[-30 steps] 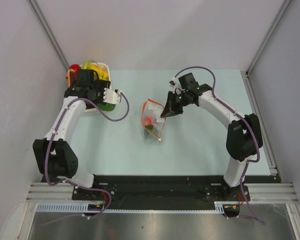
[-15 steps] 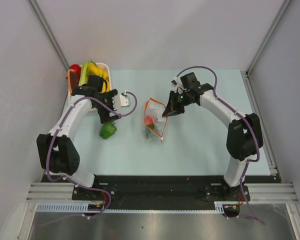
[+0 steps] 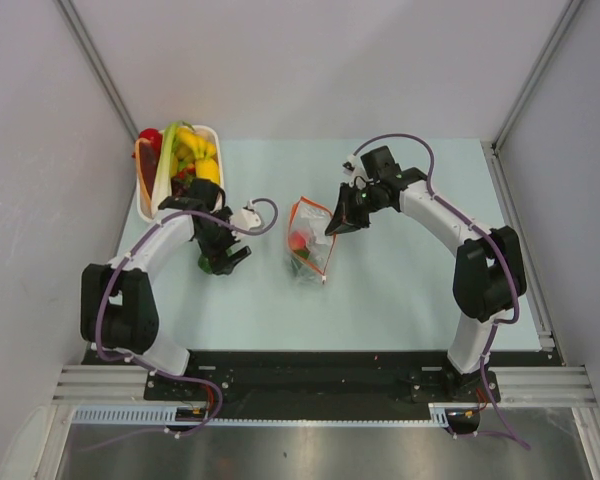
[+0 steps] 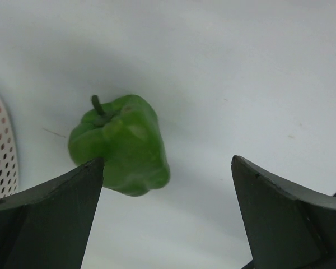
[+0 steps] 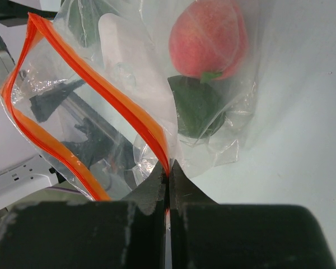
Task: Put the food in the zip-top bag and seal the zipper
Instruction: Pick up the fake fruit from the center of the board.
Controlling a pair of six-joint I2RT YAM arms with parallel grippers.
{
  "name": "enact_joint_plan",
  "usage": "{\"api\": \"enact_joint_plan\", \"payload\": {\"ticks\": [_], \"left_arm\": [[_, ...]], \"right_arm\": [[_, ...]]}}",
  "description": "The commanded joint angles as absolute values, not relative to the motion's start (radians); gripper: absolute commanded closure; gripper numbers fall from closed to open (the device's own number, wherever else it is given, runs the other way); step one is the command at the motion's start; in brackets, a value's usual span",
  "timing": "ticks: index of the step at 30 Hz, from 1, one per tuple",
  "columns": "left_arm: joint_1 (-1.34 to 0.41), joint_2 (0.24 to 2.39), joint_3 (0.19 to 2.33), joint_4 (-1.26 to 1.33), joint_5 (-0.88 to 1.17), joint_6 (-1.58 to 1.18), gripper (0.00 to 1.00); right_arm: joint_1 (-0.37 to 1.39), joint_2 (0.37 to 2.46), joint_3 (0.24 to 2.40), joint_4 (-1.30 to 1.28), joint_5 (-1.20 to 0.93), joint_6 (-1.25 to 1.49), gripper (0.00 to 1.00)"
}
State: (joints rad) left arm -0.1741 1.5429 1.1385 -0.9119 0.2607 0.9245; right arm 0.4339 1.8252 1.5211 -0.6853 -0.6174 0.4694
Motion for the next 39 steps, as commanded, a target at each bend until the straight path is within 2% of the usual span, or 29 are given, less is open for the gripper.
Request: {"api": "enact_joint_plan", "payload": {"ticks": [1, 8, 14, 22, 25, 33, 37, 39], "left_arm": [[-0.170, 1.555, 1.151, -0.801, 0.212, 0.813, 0.00], [-0.170, 1.621, 1.066, -0.687, 0.137, 0.784, 0.00], [-0.172, 1.643, 1.034, -0.666, 0.140, 0.758, 0.07], [-0.172, 1.631, 1.012, -0.663, 0.083, 0.772, 0.04], [-0.170, 1.600, 1.031, -0.716, 0.078, 0.775, 0.00], [-0.161, 1.532, 0.980, -0.750, 0.061, 0.848, 0.00], [-0.160, 1.532, 0.976, -0.747, 0.080, 0.873, 0.17], [-0.160, 1.537, 0.977, -0.749, 0.077, 0.891, 0.18]], "right_arm": [[0.434, 1.795, 1.525, -0.686, -0.615, 0.457, 1.00], [0.431, 1.786, 1.516, -0.684, -0.612, 0.454, 1.00], [0.436, 1.787, 1.513, -0.687, -0.617, 0.456, 1.00], [0.437, 1.784, 1.514, -0.686, -0.614, 0.453, 1.00], [0.437, 1.782, 1.512, -0.687, -0.611, 0.449, 1.00], [0.440, 1.784, 1.511, -0.684, -0.615, 0.453, 1.00], [0.445, 1.784, 1.514, -0.684, -0.614, 0.449, 1.00], [0.445, 1.781, 1.514, -0.684, -0.617, 0.449, 1.00]]}}
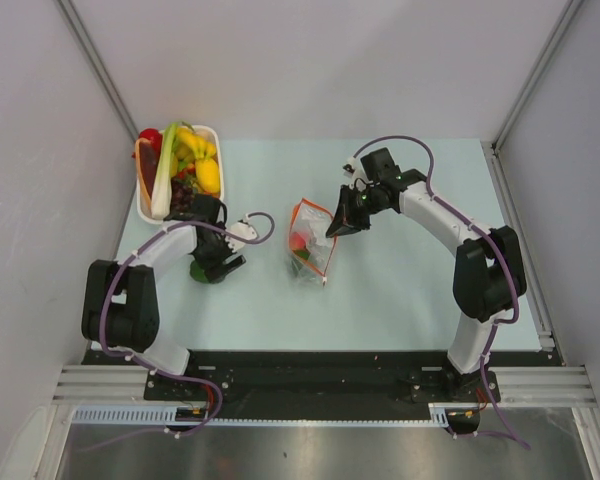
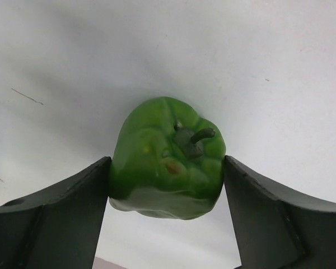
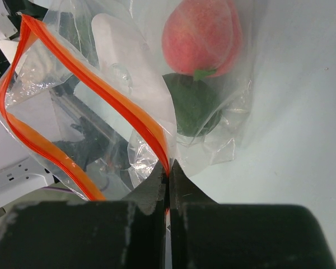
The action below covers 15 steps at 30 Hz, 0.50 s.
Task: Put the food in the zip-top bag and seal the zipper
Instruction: Pick up the fake fruit from the center of the board.
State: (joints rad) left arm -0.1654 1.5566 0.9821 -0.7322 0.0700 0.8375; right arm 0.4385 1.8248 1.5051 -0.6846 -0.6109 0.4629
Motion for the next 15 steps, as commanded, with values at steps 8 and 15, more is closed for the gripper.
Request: {"api": "enact_joint_plan", "payload": {"ticks": [8, 15], "left_arm": [[-0.163, 1.539, 0.968, -0.764, 0.057, 0.945, 0.36], [-0.288, 1.425, 1.381, -0.988, 0.447, 0.763, 0.66]], "right_arm": [[0.443, 1.775, 1.513, -0.690, -0.617, 0.443, 1.00], [0.442, 1.769, 1.512, -0.689, -0.638, 0.443, 1.00]]}}
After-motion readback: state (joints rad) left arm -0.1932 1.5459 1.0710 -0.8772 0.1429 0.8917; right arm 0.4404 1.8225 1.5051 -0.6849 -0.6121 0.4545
